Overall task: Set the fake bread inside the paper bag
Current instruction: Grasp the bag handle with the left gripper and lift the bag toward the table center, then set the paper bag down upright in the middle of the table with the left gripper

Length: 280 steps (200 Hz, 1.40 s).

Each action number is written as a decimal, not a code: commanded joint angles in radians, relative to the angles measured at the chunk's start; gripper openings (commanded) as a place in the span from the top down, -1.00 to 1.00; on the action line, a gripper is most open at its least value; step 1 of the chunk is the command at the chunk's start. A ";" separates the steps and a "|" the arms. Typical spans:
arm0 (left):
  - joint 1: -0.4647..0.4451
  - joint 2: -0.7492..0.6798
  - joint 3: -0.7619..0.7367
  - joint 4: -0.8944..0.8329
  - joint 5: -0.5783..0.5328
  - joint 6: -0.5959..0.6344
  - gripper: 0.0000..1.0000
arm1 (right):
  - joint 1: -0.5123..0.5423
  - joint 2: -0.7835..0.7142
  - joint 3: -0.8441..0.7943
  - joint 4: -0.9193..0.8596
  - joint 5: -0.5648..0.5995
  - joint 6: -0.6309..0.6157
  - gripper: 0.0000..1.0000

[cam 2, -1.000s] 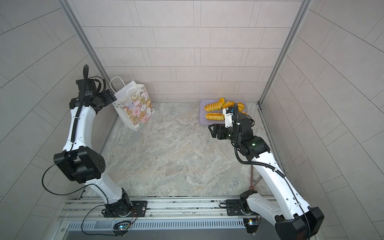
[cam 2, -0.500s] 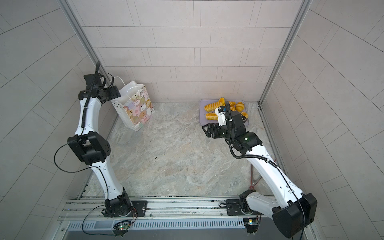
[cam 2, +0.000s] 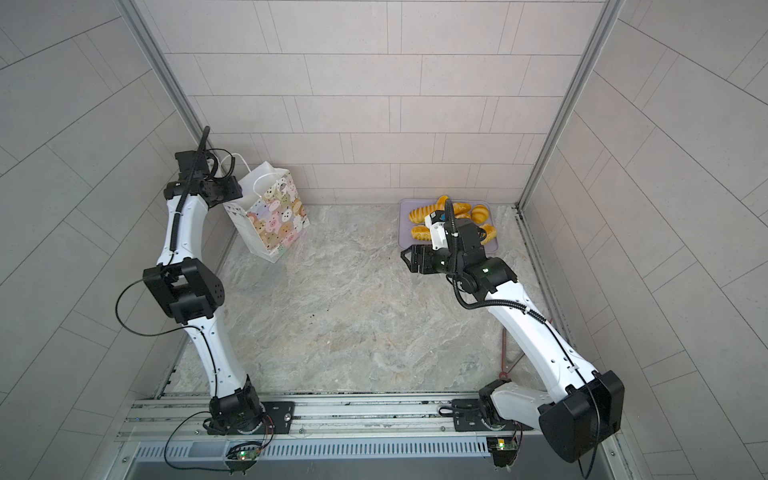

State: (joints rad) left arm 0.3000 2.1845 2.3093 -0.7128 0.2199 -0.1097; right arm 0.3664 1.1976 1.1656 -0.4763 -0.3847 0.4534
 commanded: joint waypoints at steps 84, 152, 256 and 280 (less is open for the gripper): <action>-0.022 -0.121 -0.041 -0.116 0.106 -0.113 0.95 | 0.005 -0.019 0.063 -0.094 0.141 0.043 -0.51; -0.049 -0.574 -0.534 -0.093 0.172 -0.255 1.00 | -0.074 -0.091 0.027 -0.197 0.171 0.117 -0.99; -0.496 -1.095 -1.004 -0.130 -0.093 -0.532 1.00 | -0.142 -0.156 -0.050 -0.230 0.108 0.082 -0.82; -0.575 -1.130 -1.083 -0.089 -0.150 -0.609 1.00 | -0.142 -0.175 -0.059 -0.235 0.111 0.077 -0.82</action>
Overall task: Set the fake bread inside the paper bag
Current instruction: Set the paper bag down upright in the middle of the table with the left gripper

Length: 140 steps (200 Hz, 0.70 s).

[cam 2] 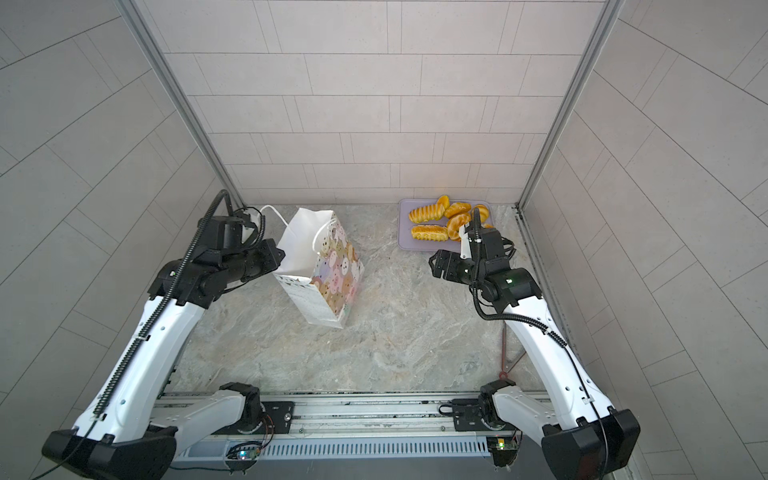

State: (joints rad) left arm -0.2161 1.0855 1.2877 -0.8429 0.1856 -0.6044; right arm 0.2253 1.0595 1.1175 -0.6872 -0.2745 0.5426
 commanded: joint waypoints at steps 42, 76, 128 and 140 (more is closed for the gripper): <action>-0.155 -0.016 -0.120 0.077 -0.222 -0.155 1.00 | -0.001 -0.046 -0.021 -0.029 -0.003 -0.010 -0.80; -0.158 -0.022 -0.117 0.076 -0.282 -0.149 1.00 | -0.001 -0.049 -0.032 -0.030 -0.001 -0.009 -0.80; -0.160 0.000 -0.092 0.070 -0.301 -0.132 1.00 | -0.001 -0.034 -0.041 -0.014 -0.001 0.000 -0.79; -0.161 0.012 -0.092 0.071 -0.288 -0.133 1.00 | -0.001 -0.029 -0.041 -0.010 -0.002 0.000 -0.79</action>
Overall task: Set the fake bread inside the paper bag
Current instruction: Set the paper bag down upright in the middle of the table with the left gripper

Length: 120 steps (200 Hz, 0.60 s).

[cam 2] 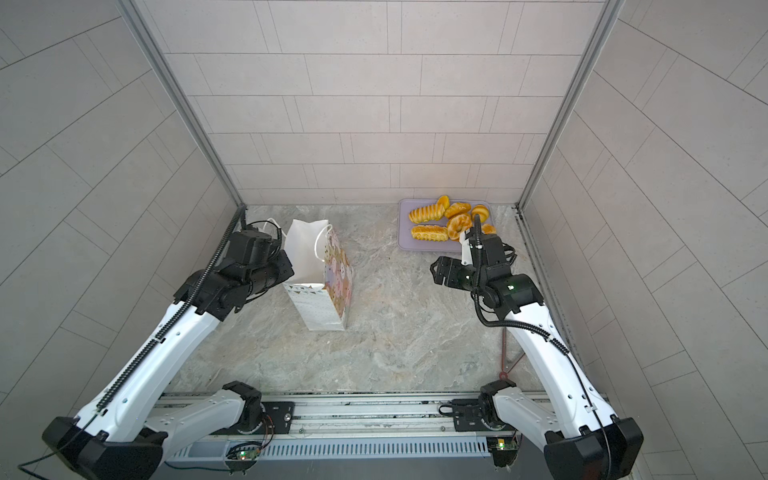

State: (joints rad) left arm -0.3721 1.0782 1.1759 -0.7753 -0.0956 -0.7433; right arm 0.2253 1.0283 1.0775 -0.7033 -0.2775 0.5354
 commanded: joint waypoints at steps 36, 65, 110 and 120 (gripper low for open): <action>-0.007 0.035 0.009 0.016 0.016 0.002 1.00 | -0.001 0.004 -0.007 0.007 0.005 0.007 -0.79; -0.008 0.027 0.008 0.024 0.040 -0.006 0.27 | -0.001 0.016 -0.008 0.003 0.012 0.011 -0.85; -0.007 -0.009 0.088 -0.047 0.022 0.025 -0.97 | -0.004 0.070 0.032 -0.059 0.038 0.073 -0.99; -0.006 -0.022 0.118 -0.074 0.004 0.054 -1.00 | -0.016 0.083 0.046 -0.083 0.046 0.116 -0.99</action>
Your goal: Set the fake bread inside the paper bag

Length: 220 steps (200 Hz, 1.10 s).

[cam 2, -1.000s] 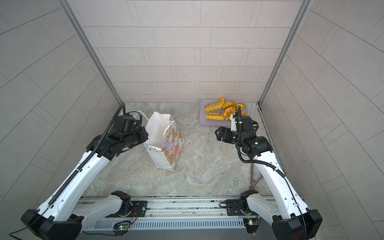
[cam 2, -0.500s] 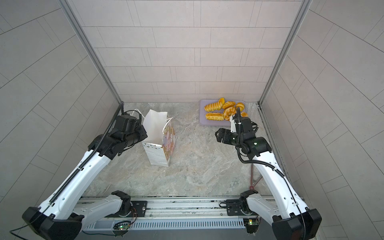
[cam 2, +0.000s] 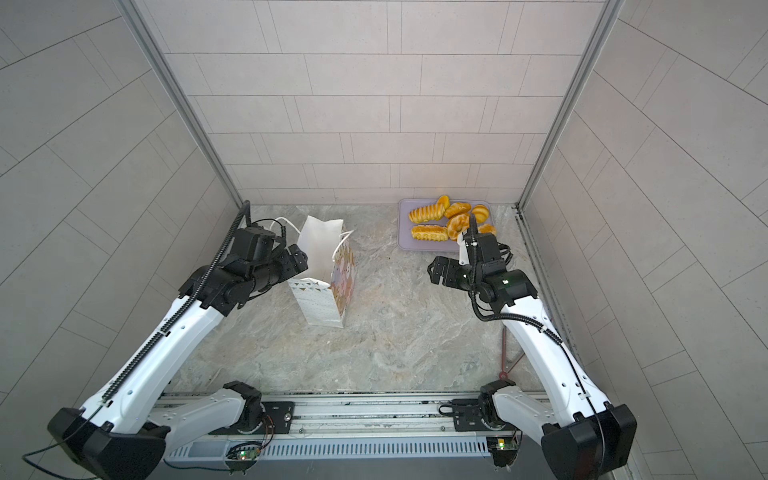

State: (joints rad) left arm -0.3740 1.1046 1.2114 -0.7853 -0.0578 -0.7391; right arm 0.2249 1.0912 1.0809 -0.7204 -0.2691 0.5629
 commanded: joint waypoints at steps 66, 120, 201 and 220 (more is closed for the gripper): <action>0.023 -0.038 0.408 -0.252 -0.155 0.250 -1.00 | -0.134 -0.054 -0.038 0.117 -0.044 0.110 -0.99; 0.447 0.080 0.446 -0.092 0.211 0.258 -1.00 | -0.177 0.086 -0.012 0.240 -0.035 0.124 -0.26; 0.746 0.275 0.188 0.244 0.471 0.124 -1.00 | 0.178 0.667 0.525 0.077 0.196 -0.152 -0.24; 0.764 0.291 0.142 0.282 0.495 0.110 -0.99 | 0.215 0.817 0.695 0.010 0.252 -0.191 -0.23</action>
State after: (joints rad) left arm 0.3668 1.4021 1.3876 -0.6136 0.3614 -0.5961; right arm 0.4129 1.7805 1.6169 -0.5880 -0.1429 0.4576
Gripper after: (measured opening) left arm 0.998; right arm 0.617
